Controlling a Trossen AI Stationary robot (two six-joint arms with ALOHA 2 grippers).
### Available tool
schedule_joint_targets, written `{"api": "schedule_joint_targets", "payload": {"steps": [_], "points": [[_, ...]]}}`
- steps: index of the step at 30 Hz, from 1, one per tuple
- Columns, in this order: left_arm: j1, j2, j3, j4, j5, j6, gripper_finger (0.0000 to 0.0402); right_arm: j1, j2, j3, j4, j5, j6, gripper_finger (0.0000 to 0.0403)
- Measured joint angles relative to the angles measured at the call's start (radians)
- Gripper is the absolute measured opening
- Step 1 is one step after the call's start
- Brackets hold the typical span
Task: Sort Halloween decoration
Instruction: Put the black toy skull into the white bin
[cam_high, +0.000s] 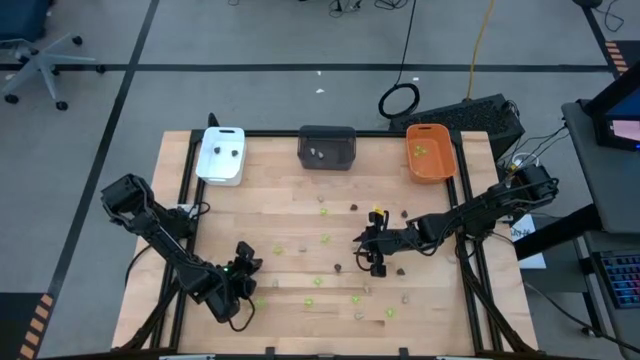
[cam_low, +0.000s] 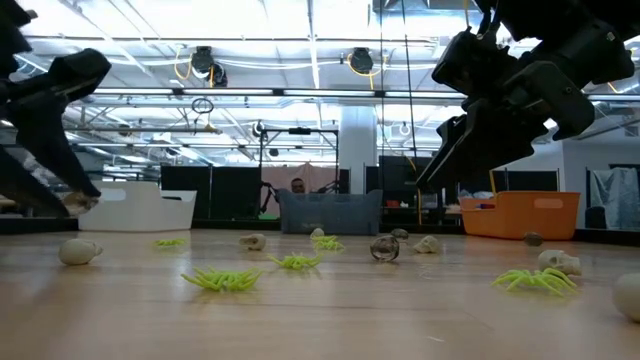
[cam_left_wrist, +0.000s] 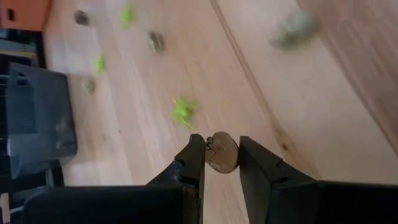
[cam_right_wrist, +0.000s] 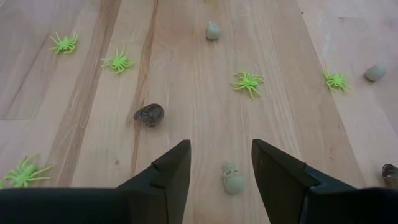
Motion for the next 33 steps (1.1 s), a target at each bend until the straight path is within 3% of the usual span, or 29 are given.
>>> {"api": "schedule_joint_targets", "payload": {"steps": [3,9,17,28,33], "points": [[0.000,0.000,0.000,0.051,-0.065,-0.008,0.0063,0.000,0.000,0.000,0.000,0.000,0.000,0.0155],[0.000,0.000,0.000,0.100,-0.298,-0.178,0.0063,0.000,0.000,0.000,0.000,0.000,0.000,0.0155],[0.037,0.000,0.000,0.103,-0.513,-0.160,0.0063,0.000,0.000,0.000,0.000,0.000,0.000,0.0155],[0.246,0.000,0.000,0.112,-0.530,0.018,0.0063,0.000,0.000,0.000,0.000,0.000,0.000,0.0155],[0.382,0.000,0.000,0.157,-0.416,0.103,0.0063,0.000,0.000,0.000,0.000,0.000,-0.002,0.0155]]}}
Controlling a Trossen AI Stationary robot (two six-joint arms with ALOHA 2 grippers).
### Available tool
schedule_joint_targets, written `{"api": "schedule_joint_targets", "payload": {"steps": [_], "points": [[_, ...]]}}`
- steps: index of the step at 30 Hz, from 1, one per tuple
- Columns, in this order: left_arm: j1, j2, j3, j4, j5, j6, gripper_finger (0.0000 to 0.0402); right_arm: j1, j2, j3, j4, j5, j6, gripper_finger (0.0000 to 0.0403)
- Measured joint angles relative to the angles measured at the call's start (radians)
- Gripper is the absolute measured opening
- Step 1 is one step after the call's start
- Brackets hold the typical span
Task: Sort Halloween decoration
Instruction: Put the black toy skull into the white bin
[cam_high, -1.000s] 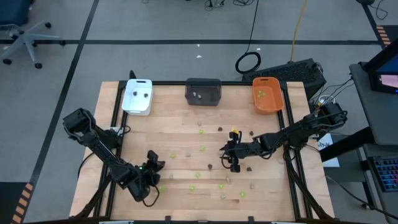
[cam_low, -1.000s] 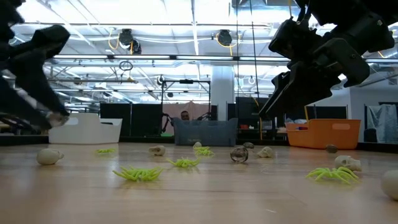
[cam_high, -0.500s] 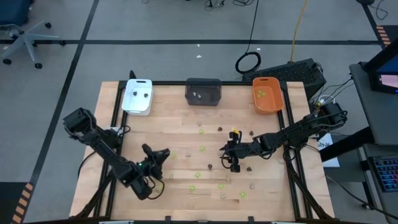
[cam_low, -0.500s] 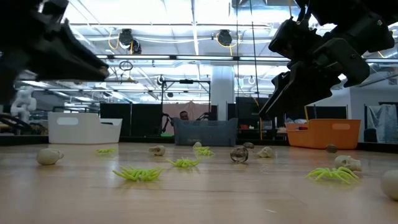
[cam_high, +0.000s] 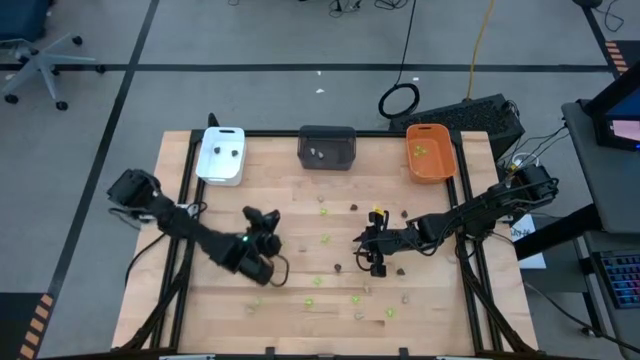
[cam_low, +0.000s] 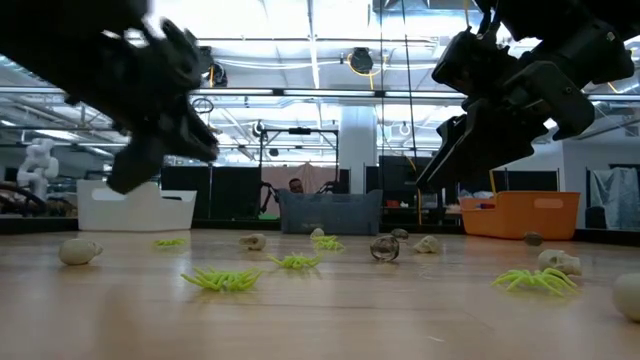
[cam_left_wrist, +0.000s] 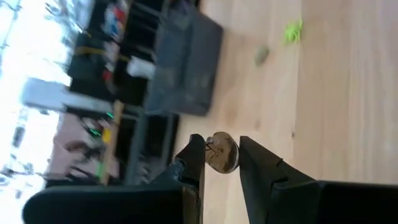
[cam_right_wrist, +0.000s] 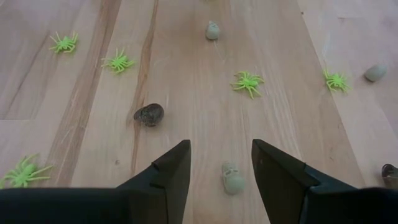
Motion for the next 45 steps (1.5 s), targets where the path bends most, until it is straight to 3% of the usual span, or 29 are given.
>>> {"api": "schedule_joint_targets", "payload": {"steps": [3,8,18,29,45], "points": [[0.075,0.000,0.000,0.043,0.070,0.016,0.0063,0.000,0.000,0.000,0.000,0.000,0.000,0.0155],[0.152,-0.016,0.000,0.102,0.085,0.141,0.0063,0.000,0.000,0.000,0.000,0.000,-0.001,0.0155],[0.308,-0.203,0.001,0.075,0.106,0.340,0.0063,0.000,0.034,0.000,0.008,0.000,-0.005,0.0155],[0.618,-0.381,0.001,-0.170,0.188,0.235,0.0063,0.002,0.039,0.000,0.159,-0.033,-0.045,0.0155],[1.054,-0.367,-0.013,-0.211,0.307,0.208,0.0063,0.007,0.039,0.000,0.179,-0.035,-0.058,0.0155]]}}
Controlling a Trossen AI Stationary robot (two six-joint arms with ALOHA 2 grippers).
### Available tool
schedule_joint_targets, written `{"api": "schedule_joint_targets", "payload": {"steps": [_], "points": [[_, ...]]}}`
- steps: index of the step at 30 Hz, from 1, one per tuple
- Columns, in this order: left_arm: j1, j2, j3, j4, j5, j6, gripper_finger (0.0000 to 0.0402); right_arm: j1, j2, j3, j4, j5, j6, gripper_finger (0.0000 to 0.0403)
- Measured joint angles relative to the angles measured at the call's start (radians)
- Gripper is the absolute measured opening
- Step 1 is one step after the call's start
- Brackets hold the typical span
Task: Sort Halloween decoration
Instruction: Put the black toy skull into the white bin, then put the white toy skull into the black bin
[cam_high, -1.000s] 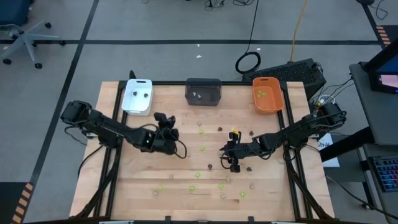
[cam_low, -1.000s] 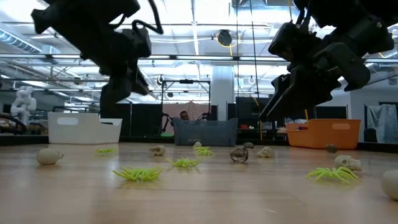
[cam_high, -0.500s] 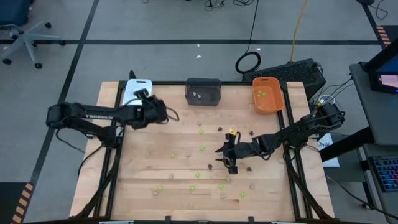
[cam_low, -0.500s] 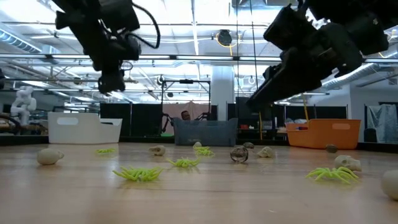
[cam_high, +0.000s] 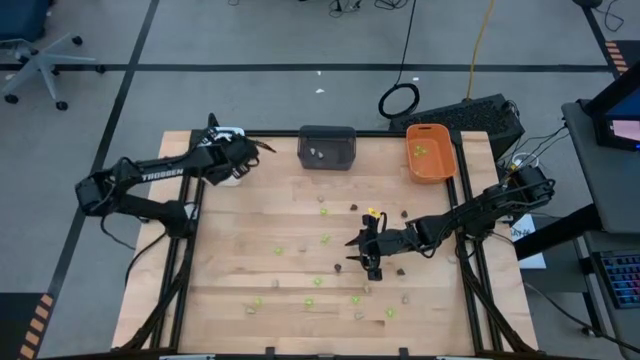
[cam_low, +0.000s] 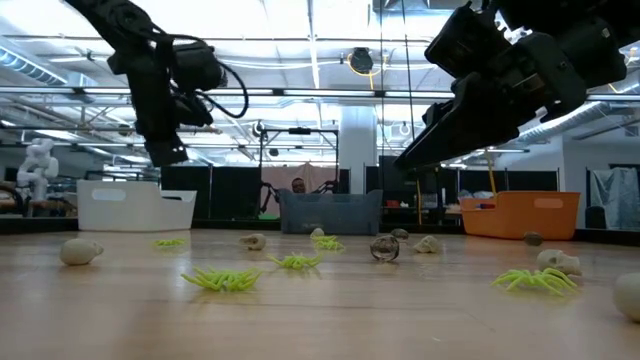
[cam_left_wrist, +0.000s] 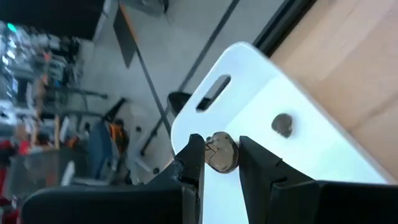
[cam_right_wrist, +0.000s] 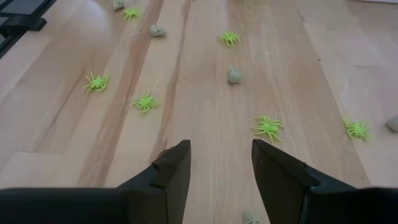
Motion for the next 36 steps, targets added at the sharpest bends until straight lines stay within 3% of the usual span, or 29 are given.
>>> {"api": "schedule_joint_targets", "payload": {"steps": [8,16,22,25,31,34,36], "points": [[0.106,0.000,0.000,0.073,0.019,-0.026,0.0094,0.000,0.000,0.000,0.000,0.000,0.000,0.0155],[0.111,0.000,0.000,0.105,0.024,-0.027,0.0167,0.000,0.000,0.000,0.000,0.000,0.000,0.0155],[0.104,0.000,0.000,0.103,0.028,-0.072,0.0188,0.000,0.000,0.000,0.000,0.000,0.000,0.0155],[0.082,-0.009,0.000,0.121,0.127,-0.106,0.0189,0.000,0.000,0.000,0.000,0.000,0.000,0.0155],[-0.062,-0.071,0.000,0.228,0.448,-0.145,0.0189,0.000,-0.001,0.000,-0.017,0.000,0.008,0.0155],[-0.231,-0.095,-0.004,0.230,0.547,-0.234,0.0189,0.000,-0.001,0.000,-0.056,0.000,0.028,0.0155],[-0.395,-0.110,-0.026,0.261,0.554,-0.284,0.0186,0.000,-0.001,0.000,-0.082,0.002,0.047,0.0155]]}}
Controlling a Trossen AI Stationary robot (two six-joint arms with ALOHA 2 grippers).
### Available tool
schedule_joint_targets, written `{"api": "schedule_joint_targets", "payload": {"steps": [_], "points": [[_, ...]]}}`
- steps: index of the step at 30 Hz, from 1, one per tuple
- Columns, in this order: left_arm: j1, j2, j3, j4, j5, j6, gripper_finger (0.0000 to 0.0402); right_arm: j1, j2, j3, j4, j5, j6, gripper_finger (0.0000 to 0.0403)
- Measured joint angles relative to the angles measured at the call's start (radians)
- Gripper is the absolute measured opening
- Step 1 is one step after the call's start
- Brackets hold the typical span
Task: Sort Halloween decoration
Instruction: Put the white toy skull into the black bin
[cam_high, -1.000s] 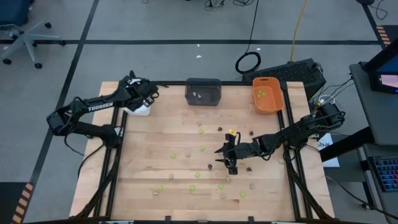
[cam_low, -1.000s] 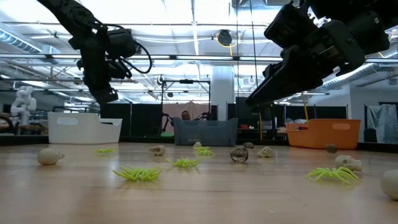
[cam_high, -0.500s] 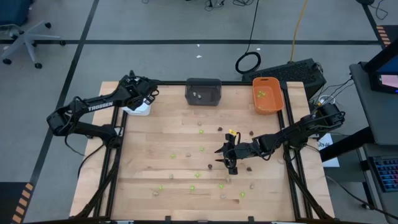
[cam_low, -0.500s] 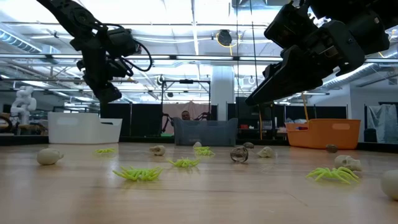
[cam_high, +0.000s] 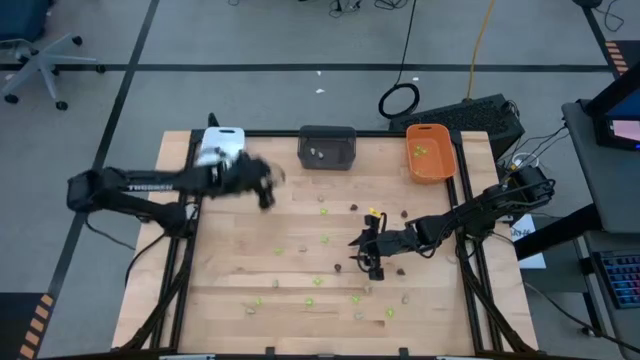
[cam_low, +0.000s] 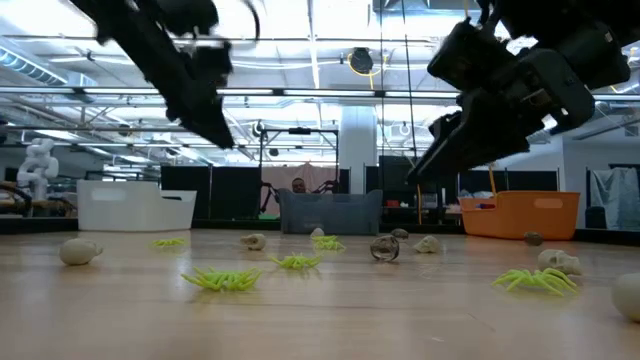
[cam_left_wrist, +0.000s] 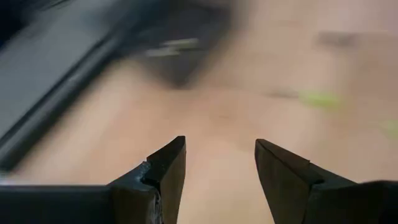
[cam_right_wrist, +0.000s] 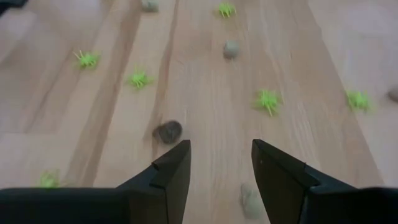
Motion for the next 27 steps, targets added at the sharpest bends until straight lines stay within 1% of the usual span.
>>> {"api": "schedule_joint_targets", "payload": {"steps": [2,5,7,10,12,14,18,22,24,27], "points": [[-0.177,0.002,-0.026,0.064,-0.041,-0.025,0.0178,0.000,0.000,0.000,-0.017,0.001,0.016,0.0155],[-0.416,0.024,-0.069,0.189,-0.145,-0.031,0.0165,0.000,0.000,0.000,-0.014,0.001,0.041,0.0155],[-0.545,0.052,-0.087,0.218,-0.194,-0.059,0.0156,0.003,0.000,0.000,-0.011,0.002,0.053,0.0155],[-0.680,0.104,-0.089,0.237,-0.296,-0.162,0.0148,0.010,0.000,0.000,-0.001,0.008,0.058,0.0155],[-0.743,0.139,-0.089,0.238,-0.342,-0.224,0.0146,0.013,0.000,0.000,0.013,0.008,0.058,0.0155],[-0.789,0.178,-0.089,0.236,-0.352,-0.286,0.0146,0.013,0.000,0.000,0.020,0.007,0.058,0.0155],[-0.860,0.261,-0.089,0.246,-0.349,-0.352,0.0145,0.013,0.000,0.000,0.023,0.009,0.050,0.0155],[-0.908,0.344,-0.089,0.277,-0.341,-0.452,0.0146,0.013,0.000,0.000,0.022,0.009,0.041,0.0155],[-0.925,0.378,-0.089,0.303,-0.325,-0.512,0.0152,0.013,0.000,0.000,0.022,0.009,0.039,0.0155],[-0.943,0.425,-0.088,0.374,-0.303,-0.528,0.0171,0.012,0.000,0.000,0.023,0.010,0.032,0.0155]]}}
